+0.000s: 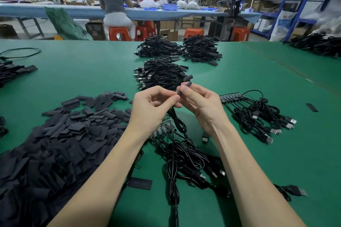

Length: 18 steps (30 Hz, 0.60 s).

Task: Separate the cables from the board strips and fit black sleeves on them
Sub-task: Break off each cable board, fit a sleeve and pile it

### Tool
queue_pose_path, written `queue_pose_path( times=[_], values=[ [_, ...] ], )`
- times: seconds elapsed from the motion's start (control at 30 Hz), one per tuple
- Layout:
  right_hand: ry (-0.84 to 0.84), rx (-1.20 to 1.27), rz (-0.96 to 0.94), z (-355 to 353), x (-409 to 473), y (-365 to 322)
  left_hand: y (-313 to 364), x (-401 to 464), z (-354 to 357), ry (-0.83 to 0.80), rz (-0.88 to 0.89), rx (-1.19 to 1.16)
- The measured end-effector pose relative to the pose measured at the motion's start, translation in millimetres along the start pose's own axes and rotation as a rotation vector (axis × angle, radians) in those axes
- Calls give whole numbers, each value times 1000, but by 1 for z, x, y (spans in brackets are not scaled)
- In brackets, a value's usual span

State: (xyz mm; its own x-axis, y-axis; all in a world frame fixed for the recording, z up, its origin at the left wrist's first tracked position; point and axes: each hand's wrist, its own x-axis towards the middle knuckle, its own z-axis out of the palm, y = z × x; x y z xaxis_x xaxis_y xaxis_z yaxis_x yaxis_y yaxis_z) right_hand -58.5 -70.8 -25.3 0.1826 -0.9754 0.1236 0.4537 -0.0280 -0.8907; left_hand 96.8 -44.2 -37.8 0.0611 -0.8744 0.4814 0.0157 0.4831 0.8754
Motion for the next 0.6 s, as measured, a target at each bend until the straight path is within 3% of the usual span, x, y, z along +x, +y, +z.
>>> queue_pose_path(
  times=[0.33, 0.6],
  values=[
    [145, 59, -68, 6, -2, 3, -1, 4, 3, -7, -110, -50],
    [140, 85, -62, 11, -2, 13, -3, 4, 1, 19, -100, -12]
  ],
)
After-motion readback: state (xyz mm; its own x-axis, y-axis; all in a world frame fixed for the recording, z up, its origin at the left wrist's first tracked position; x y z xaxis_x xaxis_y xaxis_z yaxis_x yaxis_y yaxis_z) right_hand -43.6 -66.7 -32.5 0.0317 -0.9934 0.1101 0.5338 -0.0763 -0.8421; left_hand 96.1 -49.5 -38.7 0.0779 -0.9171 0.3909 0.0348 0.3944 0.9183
